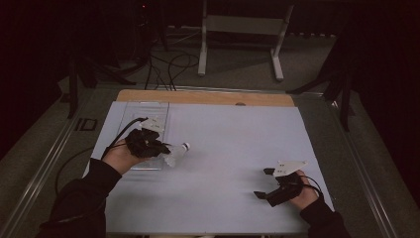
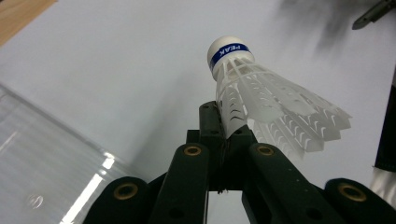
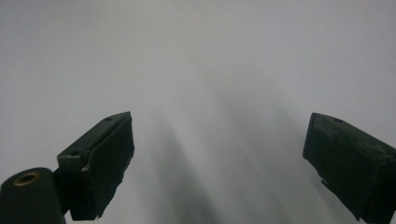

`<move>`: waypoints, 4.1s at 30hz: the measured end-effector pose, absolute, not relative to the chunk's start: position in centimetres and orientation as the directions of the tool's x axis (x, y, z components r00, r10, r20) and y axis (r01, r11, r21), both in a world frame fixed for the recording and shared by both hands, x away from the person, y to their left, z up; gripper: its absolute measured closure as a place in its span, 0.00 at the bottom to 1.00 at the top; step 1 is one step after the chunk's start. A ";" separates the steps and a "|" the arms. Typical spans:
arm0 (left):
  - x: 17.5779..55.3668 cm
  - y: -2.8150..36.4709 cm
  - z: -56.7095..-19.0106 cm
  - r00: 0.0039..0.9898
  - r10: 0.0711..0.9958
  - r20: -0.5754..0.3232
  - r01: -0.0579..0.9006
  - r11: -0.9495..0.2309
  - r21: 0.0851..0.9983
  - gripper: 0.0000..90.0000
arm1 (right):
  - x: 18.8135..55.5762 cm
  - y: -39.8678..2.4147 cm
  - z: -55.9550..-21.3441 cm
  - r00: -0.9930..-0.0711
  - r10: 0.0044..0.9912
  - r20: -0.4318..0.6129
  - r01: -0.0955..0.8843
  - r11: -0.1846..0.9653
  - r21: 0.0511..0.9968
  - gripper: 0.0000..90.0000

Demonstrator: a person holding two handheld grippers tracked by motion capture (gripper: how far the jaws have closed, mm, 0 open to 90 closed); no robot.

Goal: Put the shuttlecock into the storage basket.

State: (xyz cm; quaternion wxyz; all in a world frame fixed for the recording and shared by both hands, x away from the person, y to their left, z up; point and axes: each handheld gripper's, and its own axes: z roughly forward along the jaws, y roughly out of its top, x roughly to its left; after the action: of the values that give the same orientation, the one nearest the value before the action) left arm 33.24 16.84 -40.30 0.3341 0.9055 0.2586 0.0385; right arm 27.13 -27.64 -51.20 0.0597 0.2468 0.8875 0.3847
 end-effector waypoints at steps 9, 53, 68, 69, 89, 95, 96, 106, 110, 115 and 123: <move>33.4 19.0 -40.4 0.818 0.570 -0.078 0.479 -0.599 0.642 1.00 | 27.0 -28.0 -51.4 -0.861 0.500 0.093 0.404 0.562 0.722 0.10; 38.2 21.1 -44.4 0.463 0.886 0.018 0.638 -0.347 0.688 1.00 | 26.7 -27.8 -52.1 -0.863 0.488 0.127 0.415 0.543 0.730 0.10; 39.5 21.1 -46.9 0.465 0.885 -0.013 0.694 -0.356 0.626 1.00 | 26.7 -28.0 -52.1 -0.865 0.482 0.139 0.417 0.538 0.732 0.10; 39.6 21.0 -47.0 0.470 0.883 -0.013 0.696 -0.361 0.620 1.00 | 26.7 -28.0 -52.1 -0.865 0.482 0.139 0.417 0.539 0.732 0.10; 40.6 20.0 -48.1 0.468 0.884 0.013 0.746 -0.403 0.530 1.00 | 26.7 -28.1 -52.2 -0.864 0.481 0.149 0.424 0.536 0.730 0.10; 40.9 19.9 -48.6 0.461 0.887 0.020 0.768 -0.410 0.491 0.99 | 26.7 -28.1 -52.2 -0.865 0.478 0.153 0.426 0.538 0.728 0.10; 40.9 19.9 -48.7 0.464 0.886 0.021 0.771 -0.416 0.483 0.99 | 26.7 -28.1 -52.2 -0.865 0.478 0.153 0.426 0.537 0.728 0.10; 41.0 19.2 -49.2 0.488 0.871 0.062 0.777 -0.466 0.423 0.99 | 26.7 -28.1 -52.2 -0.865 0.478 0.155 0.426 0.533 0.731 0.10; 41.0 19.1 -49.1 0.487 0.871 0.067 0.777 -0.467 0.422 0.99 | 26.7 -28.1 -52.2 -0.864 0.478 0.154 0.427 0.536 0.729 0.10; 41.1 19.0 -49.2 0.491 0.869 0.069 0.776 -0.472 0.419 0.99 | 26.7 -28.1 -52.2 -0.866 0.476 0.154 0.425 0.536 0.730 0.10; 40.7 19.2 -48.9 0.482 0.874 0.053 0.779 -0.456 0.431 0.81 | 26.7 -28.1 -52.1 -0.865 0.476 0.156 0.426 0.536 0.729 0.10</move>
State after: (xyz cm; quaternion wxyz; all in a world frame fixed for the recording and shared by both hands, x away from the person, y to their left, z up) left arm 40.67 19.20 -48.91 0.1773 0.8424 0.4907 0.1345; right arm 26.67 -28.10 -52.14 0.0306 0.2577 0.8757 0.4071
